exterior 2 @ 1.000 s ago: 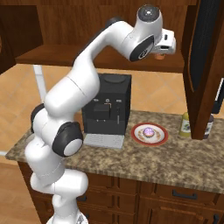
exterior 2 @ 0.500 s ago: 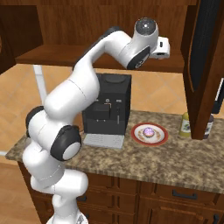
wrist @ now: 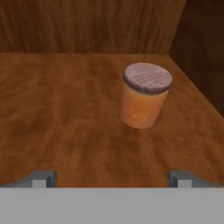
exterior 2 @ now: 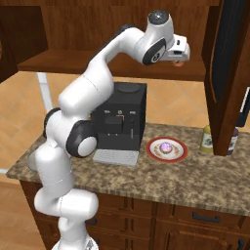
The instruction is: From the different types of pastries on the counter, select a croissant and place it on the cutting board. Then retrieve a jar of jam from the cabinet and place it alongside the croissant on the cutting board.
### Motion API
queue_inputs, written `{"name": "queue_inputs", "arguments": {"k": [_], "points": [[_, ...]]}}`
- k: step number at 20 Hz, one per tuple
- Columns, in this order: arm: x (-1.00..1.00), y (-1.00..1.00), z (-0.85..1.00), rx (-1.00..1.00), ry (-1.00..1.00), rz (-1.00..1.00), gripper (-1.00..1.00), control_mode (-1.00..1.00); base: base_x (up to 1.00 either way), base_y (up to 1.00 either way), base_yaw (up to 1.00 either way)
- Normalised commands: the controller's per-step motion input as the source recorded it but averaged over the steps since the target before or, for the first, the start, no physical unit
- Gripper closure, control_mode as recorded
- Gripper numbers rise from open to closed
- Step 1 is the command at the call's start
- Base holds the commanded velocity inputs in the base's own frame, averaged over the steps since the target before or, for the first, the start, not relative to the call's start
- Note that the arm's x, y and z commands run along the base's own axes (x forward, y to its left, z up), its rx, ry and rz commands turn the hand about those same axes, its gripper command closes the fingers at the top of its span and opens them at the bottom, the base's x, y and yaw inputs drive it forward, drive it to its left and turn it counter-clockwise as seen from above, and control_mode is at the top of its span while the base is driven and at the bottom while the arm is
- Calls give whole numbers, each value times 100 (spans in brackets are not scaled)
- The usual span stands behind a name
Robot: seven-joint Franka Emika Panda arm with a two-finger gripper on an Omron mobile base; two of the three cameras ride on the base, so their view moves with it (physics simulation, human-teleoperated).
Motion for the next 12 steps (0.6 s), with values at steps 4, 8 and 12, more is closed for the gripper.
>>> {"name": "queue_inputs", "arguments": {"k": [4, 8, 12], "points": [[-2, -89, 9, 4, 7, 0, -100, -100, 0, 0, 0], [7, -12, -3, 1, -6, 0, -100, -100, 0, 0, 0], [31, 0, -1, 0, -11, -1, -100, -100, 0, 0, 0]]}}
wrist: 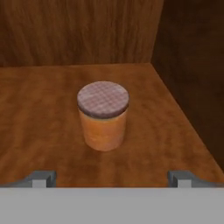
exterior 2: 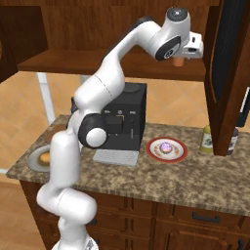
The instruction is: From the different types of pastries on the counter, select a croissant and place it on the cutting board. Then retrieve a jar of jam from the cabinet and place it alongside the croissant on the cutting board.
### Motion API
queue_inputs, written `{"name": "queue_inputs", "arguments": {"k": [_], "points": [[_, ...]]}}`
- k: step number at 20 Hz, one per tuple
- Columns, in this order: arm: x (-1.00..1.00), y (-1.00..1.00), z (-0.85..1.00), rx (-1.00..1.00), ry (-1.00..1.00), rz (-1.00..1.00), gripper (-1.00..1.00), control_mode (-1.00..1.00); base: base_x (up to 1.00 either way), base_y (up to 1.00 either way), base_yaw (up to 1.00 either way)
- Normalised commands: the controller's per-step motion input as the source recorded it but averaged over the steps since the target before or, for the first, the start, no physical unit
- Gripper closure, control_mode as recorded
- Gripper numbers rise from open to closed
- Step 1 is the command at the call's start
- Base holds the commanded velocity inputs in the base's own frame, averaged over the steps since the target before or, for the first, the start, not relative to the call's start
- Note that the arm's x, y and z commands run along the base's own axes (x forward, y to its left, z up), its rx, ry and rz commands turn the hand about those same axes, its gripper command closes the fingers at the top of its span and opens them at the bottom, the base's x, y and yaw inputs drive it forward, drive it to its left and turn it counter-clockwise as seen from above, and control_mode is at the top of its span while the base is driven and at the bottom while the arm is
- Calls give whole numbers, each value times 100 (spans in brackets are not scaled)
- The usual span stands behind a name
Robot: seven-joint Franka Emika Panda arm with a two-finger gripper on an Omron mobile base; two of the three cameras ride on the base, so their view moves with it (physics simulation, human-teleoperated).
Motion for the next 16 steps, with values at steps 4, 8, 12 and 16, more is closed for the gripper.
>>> {"name": "queue_inputs", "arguments": {"k": [4, 8, 12, 16], "points": [[8, 0, -11, 0, -13, -1, -100, -100, 0, 0, 0], [25, 1, -1, 0, -4, -3, -100, -100, 0, 0, 0], [48, 11, -3, 0, -1, -11, -100, -100, 0, 0, 0], [30, 23, 0, 0, 0, -10, -100, -100, 0, 0, 0]]}}
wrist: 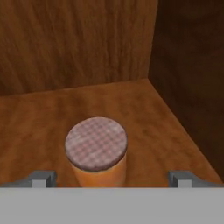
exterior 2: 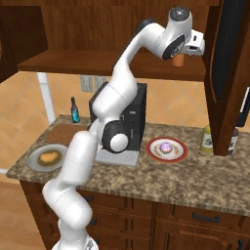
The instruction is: From the different types of pastries on the counter, select a croissant and place it on the cutting board. Then retrieve a jar of jam from the cabinet and place it alongside the croissant on the cutting board.
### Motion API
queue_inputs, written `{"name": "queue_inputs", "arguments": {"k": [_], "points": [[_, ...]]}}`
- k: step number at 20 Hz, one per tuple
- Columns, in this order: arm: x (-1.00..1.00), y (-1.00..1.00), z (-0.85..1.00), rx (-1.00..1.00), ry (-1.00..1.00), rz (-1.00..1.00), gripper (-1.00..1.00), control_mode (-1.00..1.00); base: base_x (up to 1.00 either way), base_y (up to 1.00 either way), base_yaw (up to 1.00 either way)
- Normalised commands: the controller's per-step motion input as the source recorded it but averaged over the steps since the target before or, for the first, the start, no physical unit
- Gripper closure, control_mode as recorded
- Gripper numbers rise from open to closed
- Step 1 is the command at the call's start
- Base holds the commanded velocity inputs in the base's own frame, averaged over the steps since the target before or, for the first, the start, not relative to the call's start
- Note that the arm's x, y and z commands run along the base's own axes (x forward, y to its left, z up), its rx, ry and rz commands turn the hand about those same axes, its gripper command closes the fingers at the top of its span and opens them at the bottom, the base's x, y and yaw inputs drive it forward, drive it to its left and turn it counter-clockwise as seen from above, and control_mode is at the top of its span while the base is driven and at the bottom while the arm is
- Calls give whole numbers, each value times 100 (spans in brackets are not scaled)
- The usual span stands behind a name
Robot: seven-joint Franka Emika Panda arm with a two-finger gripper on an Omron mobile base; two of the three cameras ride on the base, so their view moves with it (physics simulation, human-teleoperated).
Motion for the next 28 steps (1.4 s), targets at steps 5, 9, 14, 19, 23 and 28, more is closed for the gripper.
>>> {"name": "queue_inputs", "arguments": {"k": [5, 9, 14, 19, 23, 28], "points": [[12, 3, 0, 0, -1, -2, -100, -100, 0, 0, 0], [13, 0, -4, 0, -5, 0, -100, -100, 0, 0, 0], [15, 0, -2, 0, -3, 0, -100, -100, 0, 0, 0], [13, 0, 0, 0, 0, 0, 100, -100, 0, 0, 0], [6, 0, 0, 0, 0, 0, 100, -100, 0, 0, 0], [3, 0, 0, 0, 1, 0, 100, -100, 0, 0, 0]]}}
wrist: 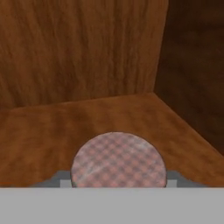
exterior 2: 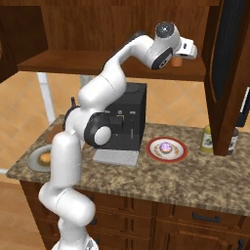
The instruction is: From the different types of pastries on the counter, select a croissant and place it on the cutting board. Then retrieve a jar of jam from the cabinet and place it alongside the croissant on the cutting board.
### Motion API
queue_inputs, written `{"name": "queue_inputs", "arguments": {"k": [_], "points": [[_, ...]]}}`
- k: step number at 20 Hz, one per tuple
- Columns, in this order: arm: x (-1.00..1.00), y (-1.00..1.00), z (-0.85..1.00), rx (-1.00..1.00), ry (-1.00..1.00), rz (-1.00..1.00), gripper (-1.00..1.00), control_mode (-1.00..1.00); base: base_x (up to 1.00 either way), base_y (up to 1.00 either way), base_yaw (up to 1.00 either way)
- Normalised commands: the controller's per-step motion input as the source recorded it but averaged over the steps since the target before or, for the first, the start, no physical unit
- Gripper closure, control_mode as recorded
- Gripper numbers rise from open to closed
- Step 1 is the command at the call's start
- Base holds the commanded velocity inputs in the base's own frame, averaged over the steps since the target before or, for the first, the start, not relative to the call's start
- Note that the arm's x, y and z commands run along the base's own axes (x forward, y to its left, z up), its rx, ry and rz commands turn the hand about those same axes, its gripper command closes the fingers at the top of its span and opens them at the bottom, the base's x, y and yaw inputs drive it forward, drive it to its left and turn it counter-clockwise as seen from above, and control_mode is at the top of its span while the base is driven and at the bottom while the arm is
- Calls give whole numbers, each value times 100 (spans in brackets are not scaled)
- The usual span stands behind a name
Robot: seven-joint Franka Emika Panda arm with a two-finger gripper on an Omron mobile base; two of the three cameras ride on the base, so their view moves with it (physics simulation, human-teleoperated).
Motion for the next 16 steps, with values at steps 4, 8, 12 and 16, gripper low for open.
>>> {"name": "queue_inputs", "arguments": {"k": [4, 8, 12, 16], "points": [[-78, 13, -3, 0, 15, 0, 100, -100, 0, 0, 0], [-65, 84, -42, 0, 16, -3, 100, -100, 0, 0, 0], [-84, 79, -56, 0, 3, -6, 100, -100, 0, 0, 0], [-100, -20, -3, 3, -2, -14, 100, -100, 0, 0, 0]]}}
